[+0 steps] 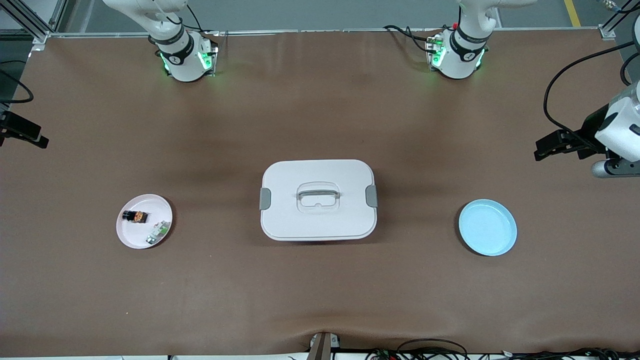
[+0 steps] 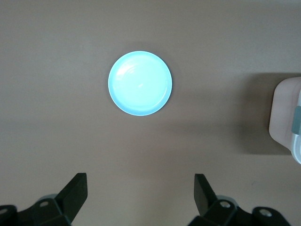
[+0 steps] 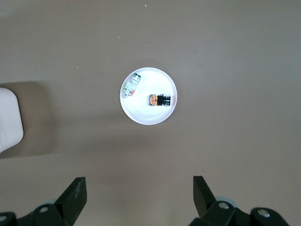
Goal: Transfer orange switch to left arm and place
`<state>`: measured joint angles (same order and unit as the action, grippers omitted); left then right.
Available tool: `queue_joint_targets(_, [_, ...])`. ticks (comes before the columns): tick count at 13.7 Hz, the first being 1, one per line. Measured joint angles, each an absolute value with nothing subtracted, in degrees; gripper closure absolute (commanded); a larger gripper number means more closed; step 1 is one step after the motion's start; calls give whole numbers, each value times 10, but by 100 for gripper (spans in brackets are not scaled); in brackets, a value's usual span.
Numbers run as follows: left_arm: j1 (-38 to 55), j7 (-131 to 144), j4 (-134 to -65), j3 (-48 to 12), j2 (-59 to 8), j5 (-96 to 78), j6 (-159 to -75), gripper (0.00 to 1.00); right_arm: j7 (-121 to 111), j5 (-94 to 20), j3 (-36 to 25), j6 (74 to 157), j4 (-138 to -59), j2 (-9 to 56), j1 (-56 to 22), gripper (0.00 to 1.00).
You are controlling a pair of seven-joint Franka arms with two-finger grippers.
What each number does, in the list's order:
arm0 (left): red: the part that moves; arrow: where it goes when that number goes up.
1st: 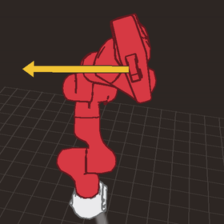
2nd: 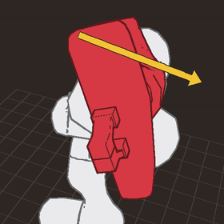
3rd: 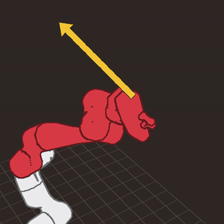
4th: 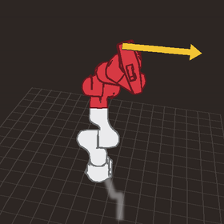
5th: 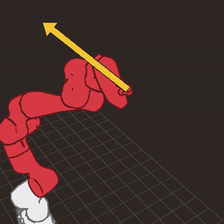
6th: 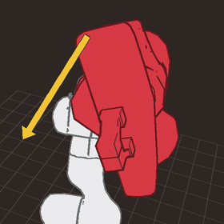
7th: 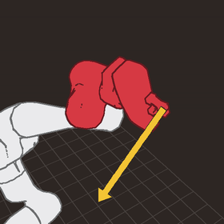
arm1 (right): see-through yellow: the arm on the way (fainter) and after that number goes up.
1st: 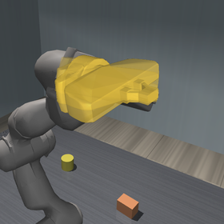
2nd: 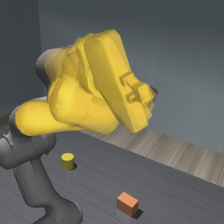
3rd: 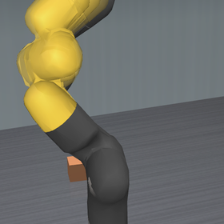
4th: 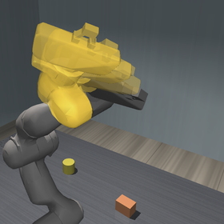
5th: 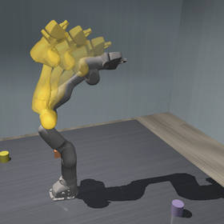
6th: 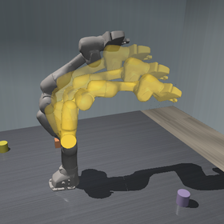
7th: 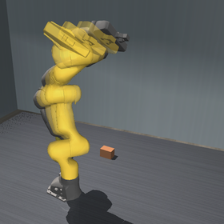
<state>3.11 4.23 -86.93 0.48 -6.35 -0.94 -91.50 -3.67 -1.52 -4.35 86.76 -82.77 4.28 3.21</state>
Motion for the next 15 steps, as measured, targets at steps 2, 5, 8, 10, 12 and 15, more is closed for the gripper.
queue_joint_targets(2, [31, 42, -869, 5, -63, -9, -915, 0, -37, -15, -43, 871, -829, 43, 32, 0])
queue_joint_targets(5, [31, 42, -869, 5, -63, -9, -915, 0, -37, -15, -43, 874, -830, 42, 32, 0])
queue_joint_targets(8, [32, 42, -869, 5, -63, -9, -915, 0, -37, -15, -43, 886, -832, 42, 32, 0])
queue_joint_targets(10, [32, 42, -869, 5, -63, -9, -915, 0, -38, -15, -44, 893, -833, 42, 32, 0])
queue_joint_targets(12, [31, 42, -869, 5, -63, -9, -915, 0, -38, -15, -45, 895, -839, 42, 35, 0])
queue_joint_targets(15, [31, 42, -869, 5, -63, -9, -915, 0, -38, -15, -47, 924, -882, 43, 38, 0])
